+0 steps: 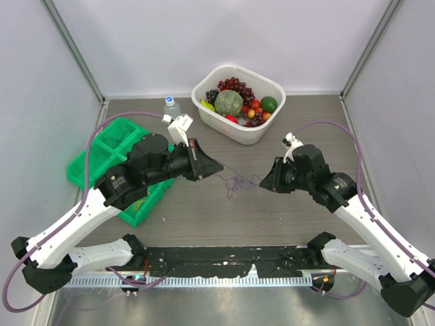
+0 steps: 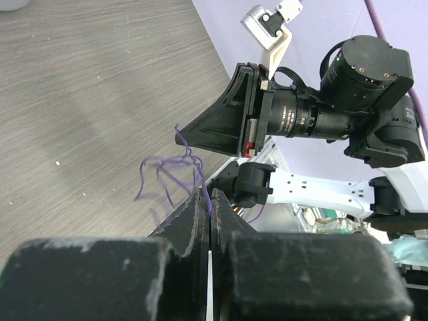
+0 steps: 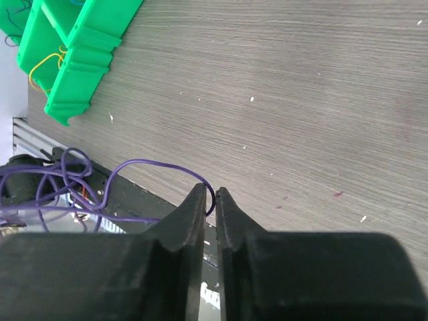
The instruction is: Untangle the cables
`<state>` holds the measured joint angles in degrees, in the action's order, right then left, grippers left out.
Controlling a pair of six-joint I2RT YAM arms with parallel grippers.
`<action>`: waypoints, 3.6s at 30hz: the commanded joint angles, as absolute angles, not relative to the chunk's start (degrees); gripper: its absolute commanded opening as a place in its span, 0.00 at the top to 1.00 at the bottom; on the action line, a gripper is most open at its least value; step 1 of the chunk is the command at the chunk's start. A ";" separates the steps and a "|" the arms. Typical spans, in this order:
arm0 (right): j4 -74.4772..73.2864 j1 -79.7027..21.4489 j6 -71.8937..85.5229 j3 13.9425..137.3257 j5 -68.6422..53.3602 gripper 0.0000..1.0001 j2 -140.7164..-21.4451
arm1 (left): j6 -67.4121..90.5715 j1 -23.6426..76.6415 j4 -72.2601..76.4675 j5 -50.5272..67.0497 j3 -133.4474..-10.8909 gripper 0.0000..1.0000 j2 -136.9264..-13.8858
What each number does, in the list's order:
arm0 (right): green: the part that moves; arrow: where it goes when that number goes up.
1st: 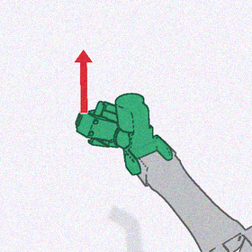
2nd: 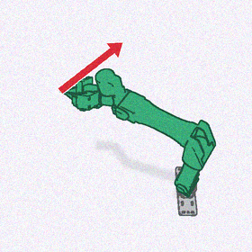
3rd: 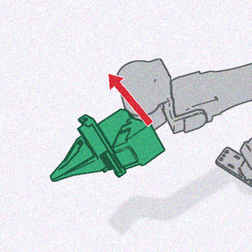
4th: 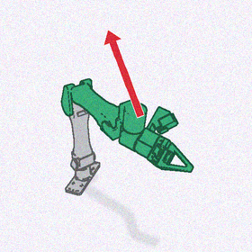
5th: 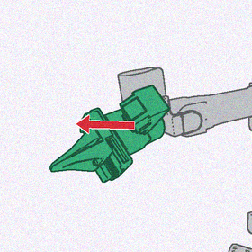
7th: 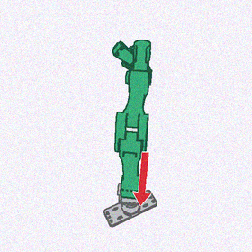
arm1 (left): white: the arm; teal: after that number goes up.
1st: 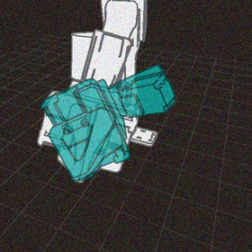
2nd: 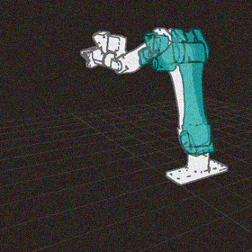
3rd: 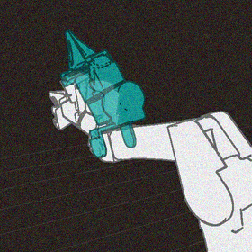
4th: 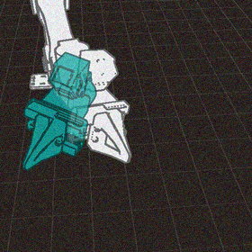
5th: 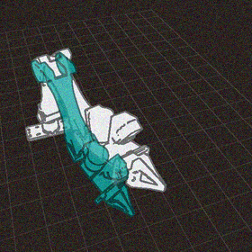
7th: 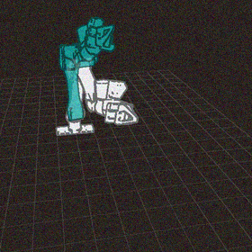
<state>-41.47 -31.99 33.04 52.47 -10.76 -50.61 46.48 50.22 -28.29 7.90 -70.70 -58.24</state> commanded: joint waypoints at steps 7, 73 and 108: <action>-55.02 -31.03 40.34 53.97 24.60 0.74 -56.33 | 47.29 50.18 -36.19 0.44 -79.79 1.00 -53.80; -35.60 -13.97 25.58 48.69 -17.23 0.44 -76.37 | 0.18 18.56 -61.00 -42.72 -133.77 1.00 -80.59; -32.43 -13.97 24.87 47.02 -19.07 0.46 -78.40 | 48.15 -9.49 -59.69 -32.26 -85.80 1.00 -74.53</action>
